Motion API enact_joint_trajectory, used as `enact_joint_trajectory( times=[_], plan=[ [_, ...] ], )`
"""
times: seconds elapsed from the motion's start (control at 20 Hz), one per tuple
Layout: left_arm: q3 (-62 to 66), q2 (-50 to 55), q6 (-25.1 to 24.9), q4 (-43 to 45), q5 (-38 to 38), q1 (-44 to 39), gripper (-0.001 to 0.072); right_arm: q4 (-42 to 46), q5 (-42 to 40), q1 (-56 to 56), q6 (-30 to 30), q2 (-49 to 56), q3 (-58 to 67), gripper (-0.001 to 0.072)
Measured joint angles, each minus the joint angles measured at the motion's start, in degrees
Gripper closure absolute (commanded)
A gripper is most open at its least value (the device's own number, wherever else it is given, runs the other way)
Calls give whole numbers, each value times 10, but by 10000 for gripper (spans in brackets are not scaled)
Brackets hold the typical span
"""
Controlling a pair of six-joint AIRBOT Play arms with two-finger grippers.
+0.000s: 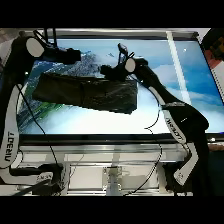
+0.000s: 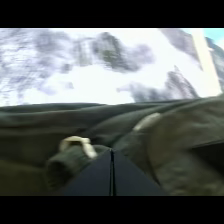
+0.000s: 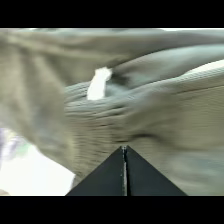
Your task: Fold the clothes and pants, and hang the long-sleeved shirts on hangers.
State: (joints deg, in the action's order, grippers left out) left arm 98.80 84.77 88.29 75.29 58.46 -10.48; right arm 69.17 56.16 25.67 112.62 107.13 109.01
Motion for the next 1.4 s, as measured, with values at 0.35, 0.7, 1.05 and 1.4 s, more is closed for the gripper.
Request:
enact_joint_trajectory(
  times=[0.35, 0.7, 1.05, 1.4],
  plan=[
    [-13, -20, -68, -87, 44, 98, 702, -150, 122, -192, -233, -52, -33, 692],
    [-88, -92, -113, -119, 103, 189, 700, -356, 242, -329, -406, -65, -205, 686],
    [-105, -121, -134, -125, 137, 203, 700, -333, 302, -358, -434, -68, -329, 145],
    [-107, -124, -137, -153, 154, 204, 699, -300, 329, -318, -440, -62, -332, 95]
  ],
)
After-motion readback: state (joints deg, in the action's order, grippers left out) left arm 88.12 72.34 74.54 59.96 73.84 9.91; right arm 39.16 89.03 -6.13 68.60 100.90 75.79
